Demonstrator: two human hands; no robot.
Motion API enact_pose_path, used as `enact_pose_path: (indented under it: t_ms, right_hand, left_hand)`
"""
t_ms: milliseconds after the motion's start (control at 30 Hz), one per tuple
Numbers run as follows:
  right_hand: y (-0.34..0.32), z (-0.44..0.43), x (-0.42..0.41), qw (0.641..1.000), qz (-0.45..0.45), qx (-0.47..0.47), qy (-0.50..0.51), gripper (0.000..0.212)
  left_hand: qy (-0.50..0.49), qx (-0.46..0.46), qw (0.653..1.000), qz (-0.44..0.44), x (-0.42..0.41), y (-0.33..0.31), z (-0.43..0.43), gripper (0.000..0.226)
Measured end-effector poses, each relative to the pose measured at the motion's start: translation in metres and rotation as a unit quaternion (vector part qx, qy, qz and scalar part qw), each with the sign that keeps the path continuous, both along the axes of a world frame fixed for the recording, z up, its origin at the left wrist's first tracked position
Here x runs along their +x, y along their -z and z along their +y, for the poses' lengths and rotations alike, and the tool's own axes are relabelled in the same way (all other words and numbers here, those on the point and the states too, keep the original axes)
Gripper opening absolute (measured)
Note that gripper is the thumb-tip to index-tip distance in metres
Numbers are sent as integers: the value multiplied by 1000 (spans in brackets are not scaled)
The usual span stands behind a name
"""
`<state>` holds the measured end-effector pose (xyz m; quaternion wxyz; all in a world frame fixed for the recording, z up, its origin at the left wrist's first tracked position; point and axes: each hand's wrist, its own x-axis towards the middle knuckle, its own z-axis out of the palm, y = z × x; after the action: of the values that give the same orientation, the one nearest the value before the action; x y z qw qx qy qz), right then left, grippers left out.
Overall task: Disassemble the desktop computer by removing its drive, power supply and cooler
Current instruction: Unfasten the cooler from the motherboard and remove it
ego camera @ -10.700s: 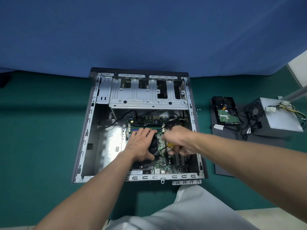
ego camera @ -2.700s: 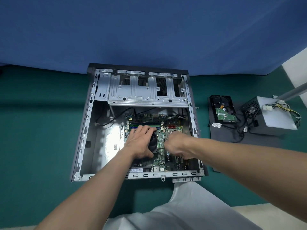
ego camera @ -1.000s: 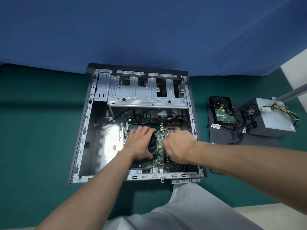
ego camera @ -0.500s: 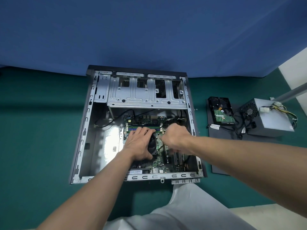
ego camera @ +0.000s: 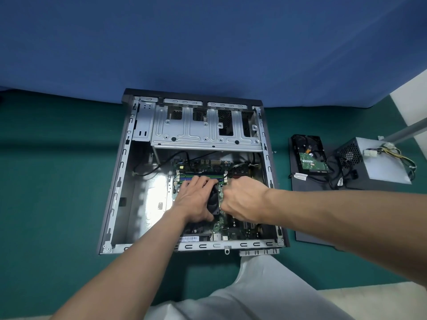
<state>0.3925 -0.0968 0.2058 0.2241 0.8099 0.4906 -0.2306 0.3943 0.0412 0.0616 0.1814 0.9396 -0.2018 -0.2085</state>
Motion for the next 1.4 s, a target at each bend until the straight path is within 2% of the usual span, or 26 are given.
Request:
enact_pose_path:
  t_ms: [67, 100, 133, 167, 200, 233, 267, 300, 333, 367, 433, 467, 500, 533, 600, 667, 767, 867, 967, 1100, 1200, 1333, 1400]
  right_hand:
    - [4, -4, 0, 990, 49, 40, 123, 27]
    - [7, -4, 0, 966, 92, 66, 231, 30]
    - [12, -5, 3, 916, 136, 95, 365, 31]
    - [15, -5, 6, 834, 178, 118, 509, 28]
    - [16, -5, 9, 725, 221, 125, 640, 26]
    - [16, -5, 11, 620, 268, 106, 729, 26]
    - [15, -5, 12, 556, 306, 84, 768, 25]
    - [14, -4, 12, 540, 323, 68, 774, 21]
    - [13, -1, 11, 563, 317, 59, 761, 16]
    - [14, 1, 10, 621, 288, 55, 727, 14]
    - [13, 5, 7, 798, 202, 23, 567, 13]
    - [12, 6, 6, 874, 158, -6, 459, 12]
    - [10, 7, 4, 928, 117, -34, 352, 11]
    - [9, 7, 4, 965, 81, -59, 242, 13]
    - [5, 12, 2, 994, 27, -102, 35, 25]
    - [6, 16, -1, 992, -4, -102, -72, 37]
    - [12, 15, -4, 994, -23, -73, -77, 38]
    - [13, 9, -6, 999, -32, -34, 6, 27]
    - [7, -1, -5, 986, -22, -1, 167, 14]
    - [7, -28, 1, 917, -15, 60, 394, 11]
    - [11, -43, 4, 842, 43, 137, 520, 24]
    - [14, -45, 8, 730, 55, 273, 624, 14]
    - [16, -36, 8, 701, 50, 332, 629, 16]
  left_hand:
    - [-2, -3, 1000, 1, 1, 0, 0, 105]
    - [-4, -5, 1000, 1, 1, 0, 0, 106]
    - [-4, -7, 1000, 3, 1, 0, 0, 106]
    - [-3, -7, 1000, 6, 0, 0, 0, 107]
    - [-5, -8, 1000, 8, 0, 1, 0, 107]
    - [-7, -8, 1000, 10, 0, 1, 1, 107]
    - [-9, -7, 1000, 12, 0, 1, 1, 107]
    - [-8, -5, 1000, 13, 0, 1, 1, 108]
    - [-8, -4, 1000, 13, 0, 1, 0, 108]
    - [-9, -3, 1000, 12, 0, 1, 0, 107]
    - [-6, 2, 1000, 14, 0, 0, -1, 107]
    - [-5, 4, 1000, 14, 0, 0, -1, 107]
    - [-4, 6, 1000, 13, 0, 0, -1, 107]
    - [-3, 9, 1000, 12, 1, -1, -1, 107]
    - [1, 12, 1000, 12, 1, -2, -1, 105]
    - [2, 13, 1000, 9, 0, -3, -1, 103]
    - [-1, 12, 1000, 6, -1, -4, -1, 102]
    - [-4, 17, 1000, 12, -3, -7, -2, 105]
    - [-1, 38, 999, 5, -5, -10, -4, 109]
    - [17, 61, 997, 44, -10, -17, -7, 117]
    - [17, 53, 994, 96, -16, -28, -8, 105]
    - [-28, 28, 988, 152, -32, -43, -10, 78]
    - [-32, 39, 985, 165, -38, -49, -10, 68]
